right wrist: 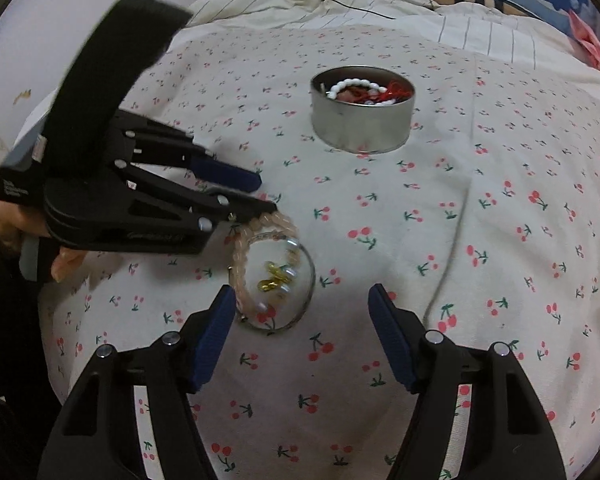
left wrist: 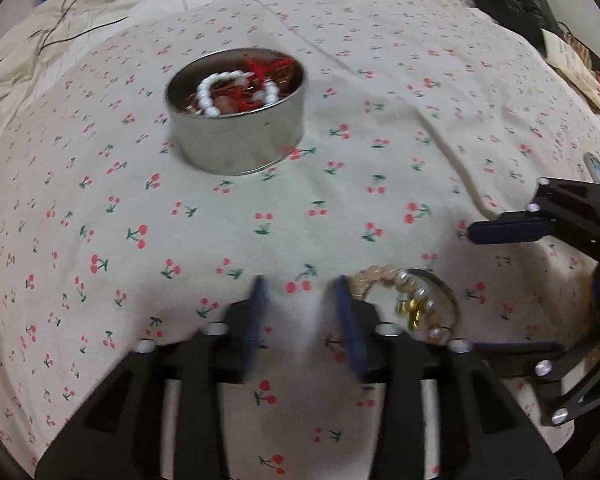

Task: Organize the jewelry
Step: 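Grasp the pink bead bracelet with gold charms using the left gripper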

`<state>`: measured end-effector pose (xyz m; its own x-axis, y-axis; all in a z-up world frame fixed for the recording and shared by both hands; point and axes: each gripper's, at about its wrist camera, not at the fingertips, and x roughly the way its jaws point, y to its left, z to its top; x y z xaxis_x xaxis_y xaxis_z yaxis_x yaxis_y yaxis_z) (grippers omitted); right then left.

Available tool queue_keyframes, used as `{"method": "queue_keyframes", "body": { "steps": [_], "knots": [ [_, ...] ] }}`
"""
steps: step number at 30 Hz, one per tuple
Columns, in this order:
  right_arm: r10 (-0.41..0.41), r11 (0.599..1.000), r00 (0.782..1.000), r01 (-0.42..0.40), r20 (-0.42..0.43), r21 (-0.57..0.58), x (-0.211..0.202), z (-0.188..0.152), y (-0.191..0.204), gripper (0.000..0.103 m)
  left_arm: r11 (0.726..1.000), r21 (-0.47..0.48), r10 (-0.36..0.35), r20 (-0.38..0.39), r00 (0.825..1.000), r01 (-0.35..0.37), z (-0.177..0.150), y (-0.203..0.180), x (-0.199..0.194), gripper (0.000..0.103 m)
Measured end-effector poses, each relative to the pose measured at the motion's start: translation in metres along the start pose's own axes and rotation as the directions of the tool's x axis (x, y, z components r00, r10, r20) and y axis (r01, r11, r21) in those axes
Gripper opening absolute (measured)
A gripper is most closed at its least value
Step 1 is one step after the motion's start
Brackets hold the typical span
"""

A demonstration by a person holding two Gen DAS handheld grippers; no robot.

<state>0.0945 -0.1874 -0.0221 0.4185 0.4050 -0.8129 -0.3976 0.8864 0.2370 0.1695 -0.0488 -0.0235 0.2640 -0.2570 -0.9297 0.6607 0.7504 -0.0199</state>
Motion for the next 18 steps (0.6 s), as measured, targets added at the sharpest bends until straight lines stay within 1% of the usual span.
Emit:
{"method": "queue_keyframes", "body": {
  "steps": [1,2,5,8,11,12,14,17,18],
  "knots": [
    [0.005,1.000,1.000,-0.005,-0.002,-0.004,0.000,-0.001,0.001,0.067,1.000,0.010,0.008,0.003,1.000,-0.008,0.000,-0.002,0.000,0.056],
    [0.006,1.000,1.000,-0.006,-0.007,-0.011,0.001,-0.001,0.003,0.067,1.000,0.027,0.016,0.002,1.000,-0.016,0.000,-0.006,0.002,0.057],
    [0.002,1.000,1.000,-0.002,-0.027,-0.026,0.005,-0.003,0.005,0.067,0.999,0.038,0.020,-0.005,1.000,-0.019,0.000,-0.008,0.003,0.057],
    [0.010,1.000,0.999,-0.011,-0.045,-0.027,0.008,-0.003,0.004,0.067,1.000,0.009,-0.022,0.009,1.000,0.021,0.001,-0.002,-0.004,0.059],
    [0.018,0.999,0.998,-0.020,-0.056,-0.029,0.011,-0.004,0.004,0.067,0.996,0.006,-0.093,0.024,0.995,0.093,-0.001,-0.001,-0.013,0.069],
    [0.016,0.999,0.998,-0.018,-0.057,-0.031,0.013,-0.003,0.005,0.067,0.994,0.015,-0.106,0.029,0.994,0.105,0.000,-0.004,-0.015,0.070],
    [0.015,0.999,0.998,-0.017,-0.063,-0.033,0.015,-0.003,0.005,0.067,0.990,0.053,-0.133,0.028,0.991,0.132,-0.003,-0.013,-0.016,0.070],
    [0.017,0.999,0.998,-0.019,-0.067,-0.034,0.015,-0.003,0.005,0.067,0.987,0.113,-0.112,-0.001,0.994,0.111,-0.007,-0.023,-0.006,0.070],
    [0.016,0.999,0.997,-0.019,-0.069,-0.036,0.015,-0.003,0.005,0.068,0.986,0.122,-0.115,-0.013,0.993,0.115,-0.009,-0.025,-0.003,0.061]
  ]
}}
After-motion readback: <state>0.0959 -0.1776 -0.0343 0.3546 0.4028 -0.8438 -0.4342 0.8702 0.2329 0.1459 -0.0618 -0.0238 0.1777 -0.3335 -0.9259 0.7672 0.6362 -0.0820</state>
